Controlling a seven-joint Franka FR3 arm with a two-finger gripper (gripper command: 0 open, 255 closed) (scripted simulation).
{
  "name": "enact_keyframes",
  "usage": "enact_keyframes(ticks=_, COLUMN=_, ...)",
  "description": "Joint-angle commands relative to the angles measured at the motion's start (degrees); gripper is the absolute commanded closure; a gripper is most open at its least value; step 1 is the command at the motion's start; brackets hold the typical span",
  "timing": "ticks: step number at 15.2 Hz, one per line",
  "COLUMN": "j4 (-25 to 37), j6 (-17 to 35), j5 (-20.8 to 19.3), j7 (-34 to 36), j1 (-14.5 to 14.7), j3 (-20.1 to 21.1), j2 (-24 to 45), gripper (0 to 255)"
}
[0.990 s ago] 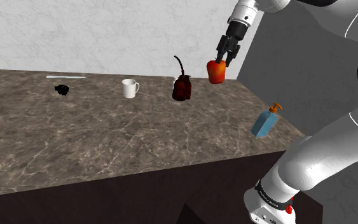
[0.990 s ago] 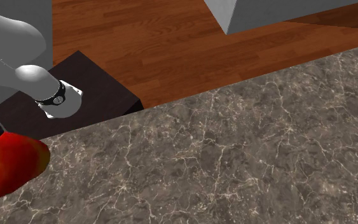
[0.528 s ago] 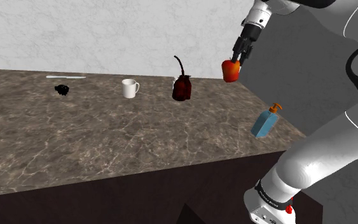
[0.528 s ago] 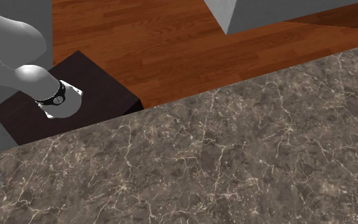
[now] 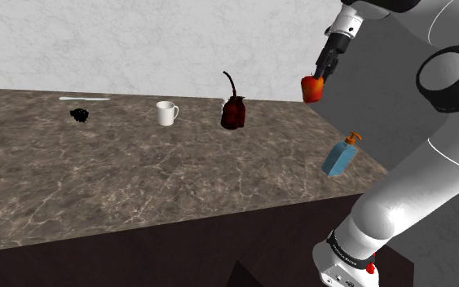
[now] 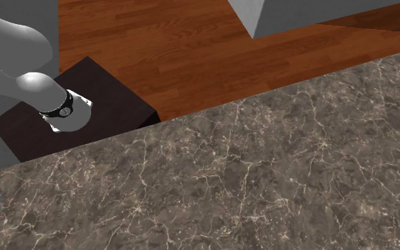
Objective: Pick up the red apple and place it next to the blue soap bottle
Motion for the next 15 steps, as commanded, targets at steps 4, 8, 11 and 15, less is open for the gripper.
enact_keyframes(ticks=4, j4=7.62, j6=-3.08, j5=0.98, j7=-8.9, j1=-4.07, j3=-4.97, j2=6.9, gripper=255)
enact_keyframes(ticks=8, j4=8.46, j6=-2.55, j5=1.36, j7=-11.88, j1=-5.63, j3=-6.22, j2=9.05, gripper=255)
enact_keyframes(ticks=11, j4=4.79, j6=0.17, j5=0.73, j7=-11.89, j1=-5.26, j3=-5.99, j2=7.91, gripper=255)
enact_keyframes(ticks=15, j4=0.32, j6=3.64, j5=0.09, j7=-11.97, j1=-4.92, j3=-5.74, j2=6.71, gripper=255)
